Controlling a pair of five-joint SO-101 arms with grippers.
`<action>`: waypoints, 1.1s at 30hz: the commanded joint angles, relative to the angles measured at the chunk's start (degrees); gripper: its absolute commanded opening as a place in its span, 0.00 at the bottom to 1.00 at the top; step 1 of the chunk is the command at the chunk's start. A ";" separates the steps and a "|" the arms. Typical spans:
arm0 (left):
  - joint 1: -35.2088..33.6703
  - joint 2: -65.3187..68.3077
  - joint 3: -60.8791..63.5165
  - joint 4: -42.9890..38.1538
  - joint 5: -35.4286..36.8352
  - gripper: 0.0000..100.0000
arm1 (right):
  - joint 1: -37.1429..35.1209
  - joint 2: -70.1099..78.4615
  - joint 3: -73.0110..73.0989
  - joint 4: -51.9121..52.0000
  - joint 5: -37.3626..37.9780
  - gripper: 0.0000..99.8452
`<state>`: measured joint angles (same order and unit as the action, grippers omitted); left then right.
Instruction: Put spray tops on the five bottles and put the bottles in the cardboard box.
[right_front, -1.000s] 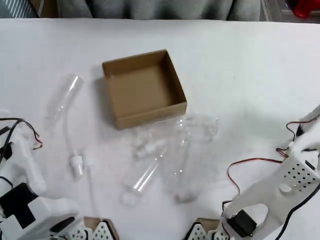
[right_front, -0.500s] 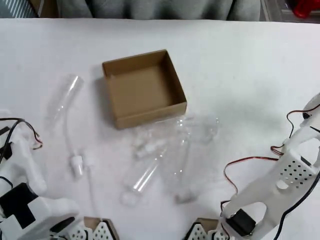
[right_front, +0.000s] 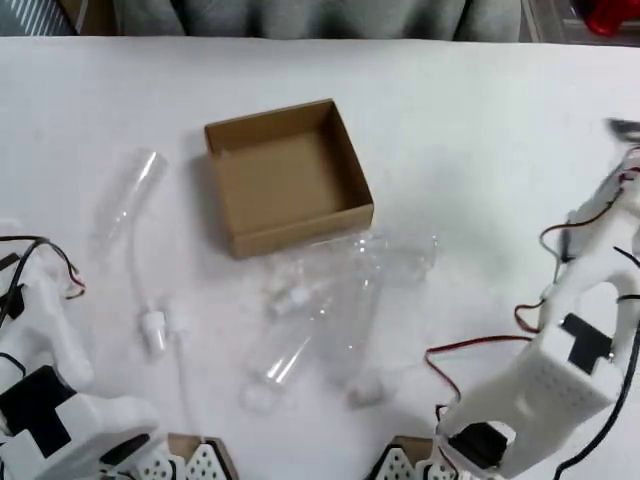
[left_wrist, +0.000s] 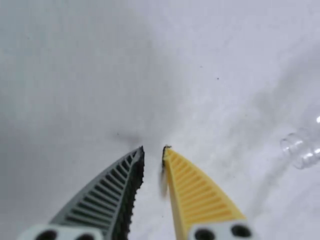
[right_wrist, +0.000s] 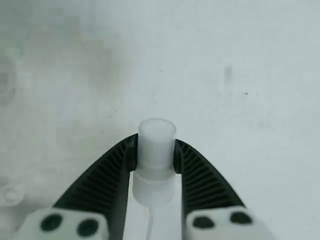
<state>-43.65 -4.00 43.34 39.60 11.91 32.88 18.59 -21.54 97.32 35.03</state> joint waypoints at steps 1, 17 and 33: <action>0.92 -0.13 -1.41 -0.97 0.00 0.08 | -1.63 -6.73 7.38 0.22 7.30 0.01; 0.75 -0.13 -1.41 -0.70 0.00 0.08 | 1.45 -21.58 42.46 -31.16 9.85 0.12; 0.66 -0.13 -1.41 -0.79 0.00 0.08 | -3.74 -35.30 40.79 -12.00 17.67 0.09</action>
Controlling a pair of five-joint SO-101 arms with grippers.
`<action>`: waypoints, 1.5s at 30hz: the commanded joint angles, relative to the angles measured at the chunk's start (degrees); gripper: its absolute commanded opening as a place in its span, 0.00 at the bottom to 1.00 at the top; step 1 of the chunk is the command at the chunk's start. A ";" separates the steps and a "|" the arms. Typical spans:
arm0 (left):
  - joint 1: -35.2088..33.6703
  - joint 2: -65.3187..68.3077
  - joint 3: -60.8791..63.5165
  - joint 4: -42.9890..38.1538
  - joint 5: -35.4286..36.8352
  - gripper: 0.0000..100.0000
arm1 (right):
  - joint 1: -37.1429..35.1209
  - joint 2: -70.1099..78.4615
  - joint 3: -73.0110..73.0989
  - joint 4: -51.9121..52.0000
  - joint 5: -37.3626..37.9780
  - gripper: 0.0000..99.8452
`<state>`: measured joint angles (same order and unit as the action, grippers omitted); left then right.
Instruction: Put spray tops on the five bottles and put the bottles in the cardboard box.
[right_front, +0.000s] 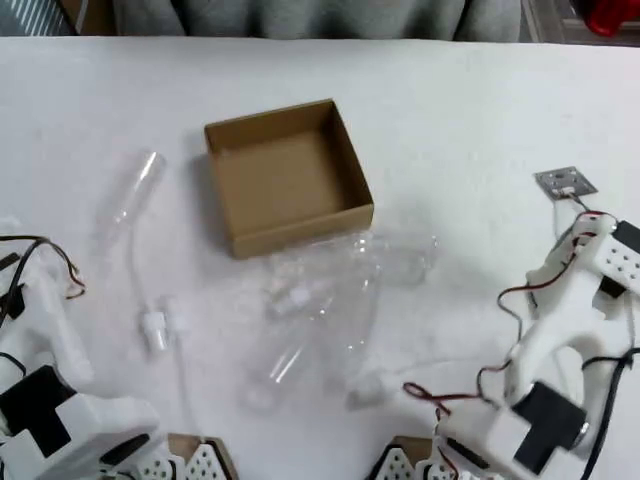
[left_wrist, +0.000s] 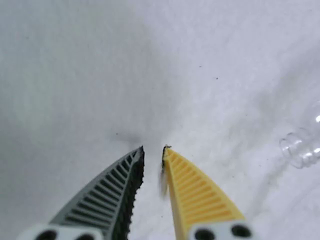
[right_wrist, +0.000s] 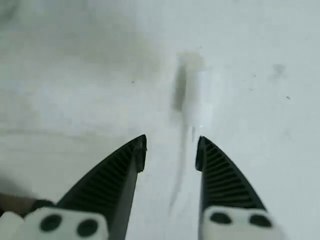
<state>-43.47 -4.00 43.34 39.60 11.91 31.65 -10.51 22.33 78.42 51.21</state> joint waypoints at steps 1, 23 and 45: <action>0.48 -0.13 -1.41 -0.79 0.00 0.08 | -3.65 -7.78 -3.08 9.10 1.49 0.09; 0.48 -0.13 -1.41 -0.88 0.00 0.08 | -48.04 -35.65 31.21 15.87 15.91 0.18; 0.75 -0.13 -1.49 -1.14 0.00 0.08 | -59.91 -35.65 43.34 1.36 12.75 0.18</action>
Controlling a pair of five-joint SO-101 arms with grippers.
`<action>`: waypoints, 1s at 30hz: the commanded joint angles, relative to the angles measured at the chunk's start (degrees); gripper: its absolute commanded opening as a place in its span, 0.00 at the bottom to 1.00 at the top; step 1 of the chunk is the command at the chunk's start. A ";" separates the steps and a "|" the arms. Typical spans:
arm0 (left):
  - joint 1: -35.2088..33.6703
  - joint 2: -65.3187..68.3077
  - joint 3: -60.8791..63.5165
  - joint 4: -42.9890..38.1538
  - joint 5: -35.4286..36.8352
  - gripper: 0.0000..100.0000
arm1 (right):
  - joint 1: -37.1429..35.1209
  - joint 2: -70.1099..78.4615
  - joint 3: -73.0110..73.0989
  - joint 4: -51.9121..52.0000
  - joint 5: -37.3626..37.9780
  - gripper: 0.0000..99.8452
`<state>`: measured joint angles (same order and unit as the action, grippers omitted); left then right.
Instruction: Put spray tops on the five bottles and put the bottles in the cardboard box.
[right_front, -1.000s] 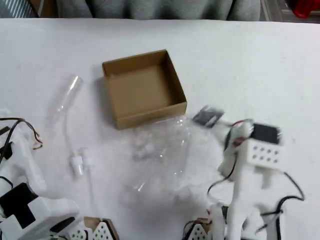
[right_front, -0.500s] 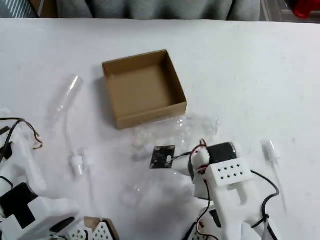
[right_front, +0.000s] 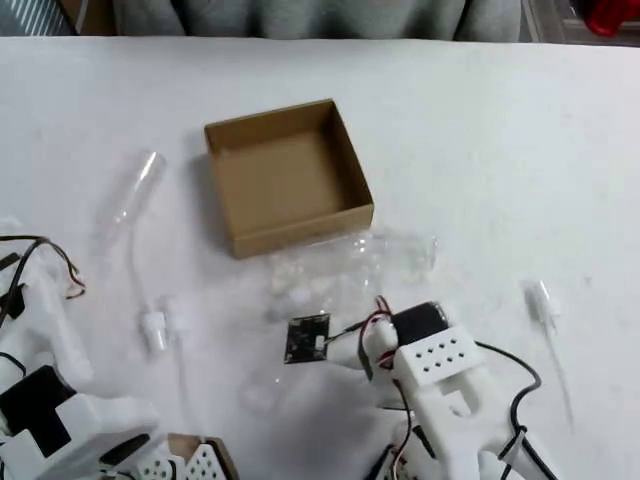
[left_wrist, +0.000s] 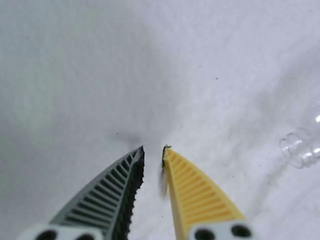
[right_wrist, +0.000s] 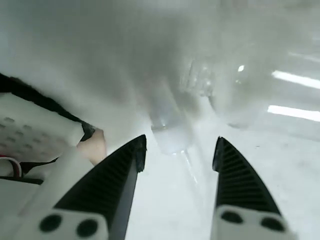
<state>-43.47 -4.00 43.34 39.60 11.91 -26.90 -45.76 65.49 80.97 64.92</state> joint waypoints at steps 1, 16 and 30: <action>0.75 -0.13 -1.49 -1.14 0.00 0.08 | -1.54 -0.40 0.88 -2.07 -0.70 0.18; 0.57 -0.13 -1.49 -1.14 0.00 0.08 | -1.45 -0.31 5.80 -7.43 2.90 0.18; 0.48 -0.13 -1.49 -0.97 0.00 0.08 | -1.27 -0.92 10.37 -13.58 2.81 0.01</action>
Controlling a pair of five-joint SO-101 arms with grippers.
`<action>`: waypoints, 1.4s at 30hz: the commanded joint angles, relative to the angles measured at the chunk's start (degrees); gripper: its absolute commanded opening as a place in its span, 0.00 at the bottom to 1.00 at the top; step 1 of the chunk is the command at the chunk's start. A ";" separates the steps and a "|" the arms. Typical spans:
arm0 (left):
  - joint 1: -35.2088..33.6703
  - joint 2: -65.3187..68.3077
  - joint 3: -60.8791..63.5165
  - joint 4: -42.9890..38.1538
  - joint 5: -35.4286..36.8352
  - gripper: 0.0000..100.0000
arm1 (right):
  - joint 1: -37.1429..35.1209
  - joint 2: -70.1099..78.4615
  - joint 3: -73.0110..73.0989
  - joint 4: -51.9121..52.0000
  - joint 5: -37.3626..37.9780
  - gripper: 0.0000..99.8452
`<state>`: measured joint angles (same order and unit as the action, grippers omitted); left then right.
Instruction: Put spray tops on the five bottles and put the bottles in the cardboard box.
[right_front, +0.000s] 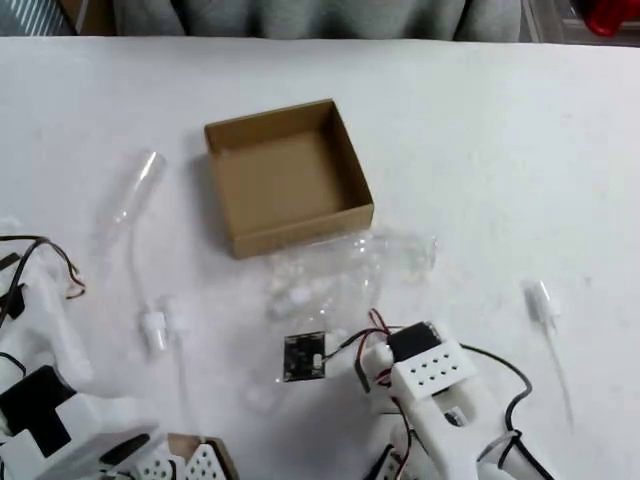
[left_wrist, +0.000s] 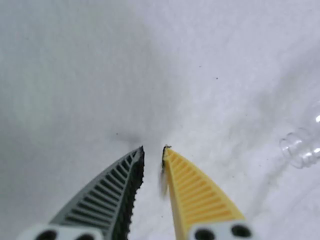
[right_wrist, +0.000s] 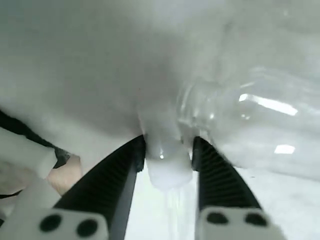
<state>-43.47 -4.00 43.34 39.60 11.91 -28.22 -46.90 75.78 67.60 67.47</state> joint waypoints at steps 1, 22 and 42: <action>0.48 -0.13 -1.41 -0.97 0.00 0.08 | 0.57 0.22 0.09 -0.22 0.26 0.01; 0.48 -0.13 -1.41 -0.97 0.00 0.08 | 48.66 0.84 -27.60 6.46 -10.46 0.02; 0.40 -0.22 -0.35 -1.14 -3.87 0.08 | 53.14 11.47 -20.92 -17.89 -22.51 0.02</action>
<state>-43.47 -4.00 43.43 39.60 8.66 24.09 -39.69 58.29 52.04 45.58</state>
